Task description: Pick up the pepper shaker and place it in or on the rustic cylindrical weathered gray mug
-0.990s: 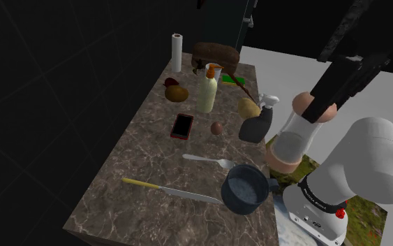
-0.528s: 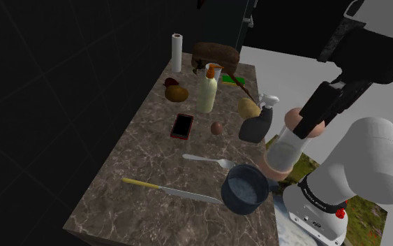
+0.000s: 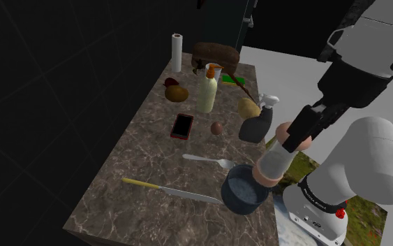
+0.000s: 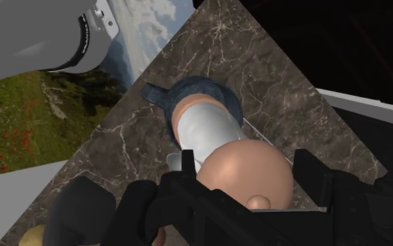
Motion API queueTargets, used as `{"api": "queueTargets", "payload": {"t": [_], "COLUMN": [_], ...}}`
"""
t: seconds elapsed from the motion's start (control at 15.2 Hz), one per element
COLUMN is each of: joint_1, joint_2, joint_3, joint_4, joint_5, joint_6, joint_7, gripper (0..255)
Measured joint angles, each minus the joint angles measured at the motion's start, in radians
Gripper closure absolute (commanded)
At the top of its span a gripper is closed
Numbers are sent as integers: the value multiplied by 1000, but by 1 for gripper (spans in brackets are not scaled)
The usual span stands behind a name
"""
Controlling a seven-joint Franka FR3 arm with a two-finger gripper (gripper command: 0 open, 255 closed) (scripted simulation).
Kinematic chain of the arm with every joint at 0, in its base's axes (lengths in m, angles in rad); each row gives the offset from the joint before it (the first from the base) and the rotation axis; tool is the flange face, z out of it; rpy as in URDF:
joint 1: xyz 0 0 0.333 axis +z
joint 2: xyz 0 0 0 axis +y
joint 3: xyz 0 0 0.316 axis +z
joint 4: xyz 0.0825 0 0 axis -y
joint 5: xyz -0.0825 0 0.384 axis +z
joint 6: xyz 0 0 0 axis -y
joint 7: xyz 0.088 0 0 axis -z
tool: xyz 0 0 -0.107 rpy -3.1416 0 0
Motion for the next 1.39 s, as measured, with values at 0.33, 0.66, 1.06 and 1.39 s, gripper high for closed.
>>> {"api": "queueTargets", "payload": {"t": [0.33, 0.66, 1.06, 1.39], "joint_1": [11, 25, 27, 27], "joint_2": [-28, -56, -59, -57], "joint_3": [21, 45, 47, 49], "joint_4": [-75, -148, -155, -157], "joint_5": [21, 46, 49, 49], "joint_6": [47, 91, 100, 99], "joint_7": [-8, -12, -14, -13], "gripper": [255, 255, 255, 0]}}
